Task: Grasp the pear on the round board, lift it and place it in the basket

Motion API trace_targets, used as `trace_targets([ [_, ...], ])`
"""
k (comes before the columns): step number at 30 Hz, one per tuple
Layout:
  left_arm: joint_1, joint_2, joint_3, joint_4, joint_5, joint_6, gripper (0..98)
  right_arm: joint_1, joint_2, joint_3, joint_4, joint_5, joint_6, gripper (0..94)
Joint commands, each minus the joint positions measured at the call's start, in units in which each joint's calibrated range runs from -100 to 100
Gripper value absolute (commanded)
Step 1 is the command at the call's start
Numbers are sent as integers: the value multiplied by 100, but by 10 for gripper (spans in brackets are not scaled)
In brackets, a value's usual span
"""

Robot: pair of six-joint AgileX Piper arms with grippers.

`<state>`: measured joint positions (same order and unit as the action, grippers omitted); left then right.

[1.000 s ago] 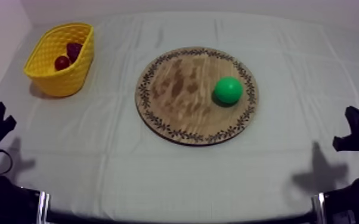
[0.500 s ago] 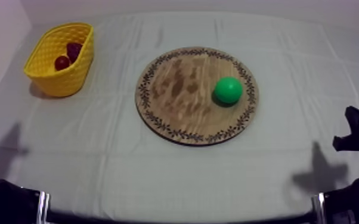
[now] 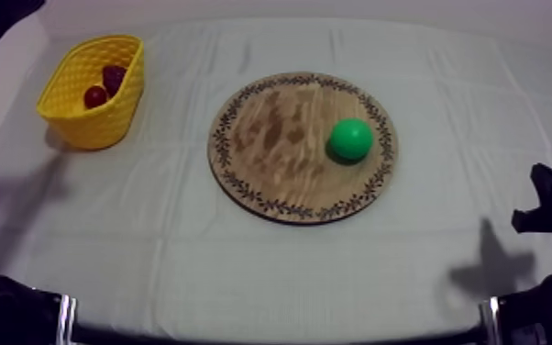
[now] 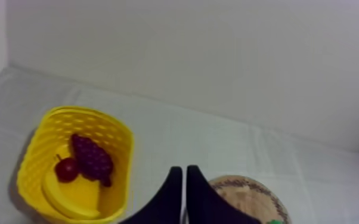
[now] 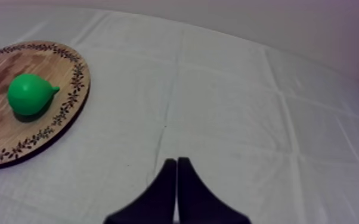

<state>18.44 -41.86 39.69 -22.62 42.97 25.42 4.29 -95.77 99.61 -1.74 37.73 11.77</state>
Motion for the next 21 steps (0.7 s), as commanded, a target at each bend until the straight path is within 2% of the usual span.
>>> trace_targets([
  [1, 241, 394, -920, 102, 287, -245, 0, -1, 1, 5, 1, 1, 3, 5],
  [6, 598, 809, -1727, 310, 571, -543, 0, -1, 1, 5, 1, 1, 3, 5],
  [9, 817, 1042, -2068, 360, 669, -612, 0, -1, 1, 5, 1, 1, 3, 5],
  [15, 1332, 1750, -2976, 326, 1392, -528, 0, -1, 1, 5, 1, 1, 3, 5],
  [21, 1616, 2482, -3591, 288, 1882, -287, 0, -1, 1, 5, 1, 1, 3, 5],
])
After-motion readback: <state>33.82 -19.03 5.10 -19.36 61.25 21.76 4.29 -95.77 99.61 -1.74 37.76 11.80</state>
